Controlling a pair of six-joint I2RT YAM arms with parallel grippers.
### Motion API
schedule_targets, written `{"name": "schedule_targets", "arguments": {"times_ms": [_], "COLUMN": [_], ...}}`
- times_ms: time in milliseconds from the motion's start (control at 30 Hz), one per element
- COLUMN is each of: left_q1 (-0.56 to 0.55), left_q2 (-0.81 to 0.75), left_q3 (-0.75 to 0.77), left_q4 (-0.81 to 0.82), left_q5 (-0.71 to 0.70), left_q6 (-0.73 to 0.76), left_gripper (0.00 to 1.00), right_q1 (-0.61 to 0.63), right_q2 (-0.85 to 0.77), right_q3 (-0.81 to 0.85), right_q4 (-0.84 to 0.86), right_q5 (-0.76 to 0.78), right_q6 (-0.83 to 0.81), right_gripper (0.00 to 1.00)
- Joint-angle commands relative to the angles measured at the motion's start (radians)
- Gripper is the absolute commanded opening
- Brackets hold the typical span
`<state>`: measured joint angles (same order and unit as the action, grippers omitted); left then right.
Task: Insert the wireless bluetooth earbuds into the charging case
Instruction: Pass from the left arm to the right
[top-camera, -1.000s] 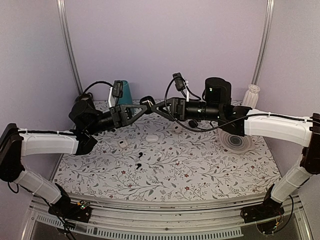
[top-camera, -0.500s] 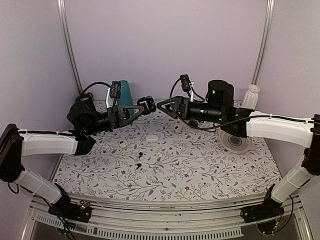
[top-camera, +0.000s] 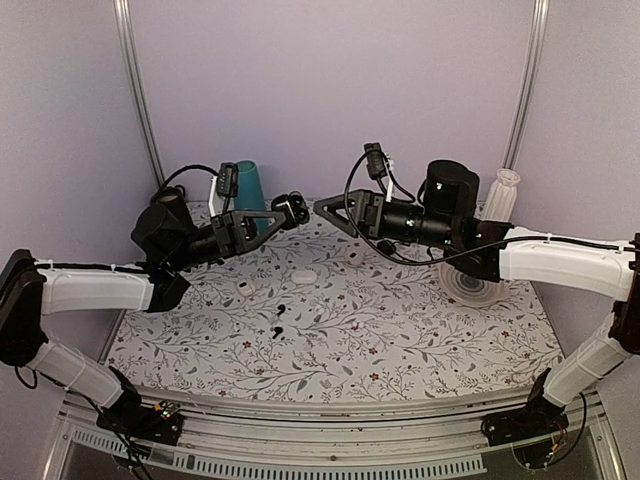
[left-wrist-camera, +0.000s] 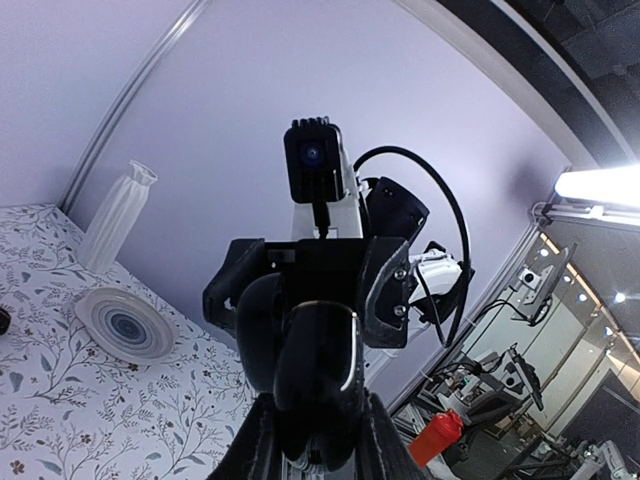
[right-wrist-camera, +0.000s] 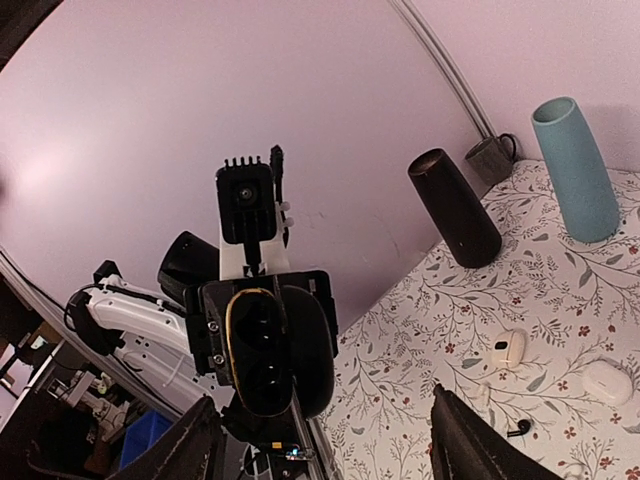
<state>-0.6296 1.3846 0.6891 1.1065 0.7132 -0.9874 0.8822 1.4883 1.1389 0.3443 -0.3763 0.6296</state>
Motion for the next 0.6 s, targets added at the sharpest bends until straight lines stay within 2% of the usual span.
{"name": "schedule_targets", "arguments": {"times_ms": [0, 300, 567], "left_q1": [0.015, 0.014, 0.014], "left_q2": [-0.017, -0.009, -0.001], "left_q3": [-0.002, 0.001, -0.001], "left_q4": [0.018, 0.047, 0.054], "left_q5": [-0.002, 0.014, 0.016], "left_q6": [0.006, -0.008, -0.010], "left_gripper": [0.00, 0.00, 0.00], "right_q1": [0.012, 0.018, 0.029], "right_q2": [-0.007, 0.084, 0.120], "right_q3": [-0.007, 0.053, 0.062], "right_q4": [0.068, 0.093, 0.110], "right_q5": [-0.021, -0.069, -0.092], "right_q6": [0.017, 0.064, 0.083], "right_gripper": [0.67, 0.41, 0.28]}}
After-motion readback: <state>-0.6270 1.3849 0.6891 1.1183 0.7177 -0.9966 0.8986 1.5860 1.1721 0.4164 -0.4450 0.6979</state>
